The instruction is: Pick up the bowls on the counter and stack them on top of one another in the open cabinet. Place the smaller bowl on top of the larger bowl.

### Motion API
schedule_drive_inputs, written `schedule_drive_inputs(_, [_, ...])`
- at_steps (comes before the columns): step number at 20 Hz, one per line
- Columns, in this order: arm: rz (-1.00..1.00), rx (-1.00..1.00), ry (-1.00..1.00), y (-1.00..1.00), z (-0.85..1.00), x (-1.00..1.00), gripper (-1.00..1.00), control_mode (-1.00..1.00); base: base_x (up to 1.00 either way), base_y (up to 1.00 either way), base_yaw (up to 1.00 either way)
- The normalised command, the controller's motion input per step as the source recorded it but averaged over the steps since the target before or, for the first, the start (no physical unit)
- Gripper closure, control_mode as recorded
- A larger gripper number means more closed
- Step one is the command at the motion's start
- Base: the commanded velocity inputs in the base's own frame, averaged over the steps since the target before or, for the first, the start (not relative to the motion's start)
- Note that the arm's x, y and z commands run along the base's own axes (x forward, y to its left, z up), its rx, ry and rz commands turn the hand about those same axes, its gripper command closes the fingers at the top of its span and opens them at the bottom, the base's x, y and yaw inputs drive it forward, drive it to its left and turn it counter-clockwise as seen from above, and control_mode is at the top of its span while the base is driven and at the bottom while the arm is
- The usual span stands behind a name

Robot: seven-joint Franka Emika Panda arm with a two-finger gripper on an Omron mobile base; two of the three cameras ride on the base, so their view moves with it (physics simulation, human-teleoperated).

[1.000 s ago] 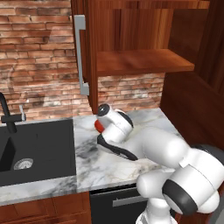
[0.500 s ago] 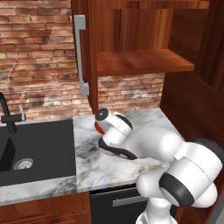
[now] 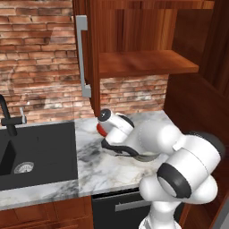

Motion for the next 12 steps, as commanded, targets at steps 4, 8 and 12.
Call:
schedule_drive_inputs(4, [0.00,0.00,0.00,0.00,-0.05,0.22,-1.00,-1.00,0.00,0.00,0.00])
schedule_drive_inputs(8, [0.00,0.00,0.00,0.00,-0.07,0.22,-1.00,-1.00,0.00,0.00,0.00])
schedule_drive_inputs(12, [0.00,0.00,0.00,0.00,-0.11,0.23,-1.00,-1.00,0.00,0.00,0.00])
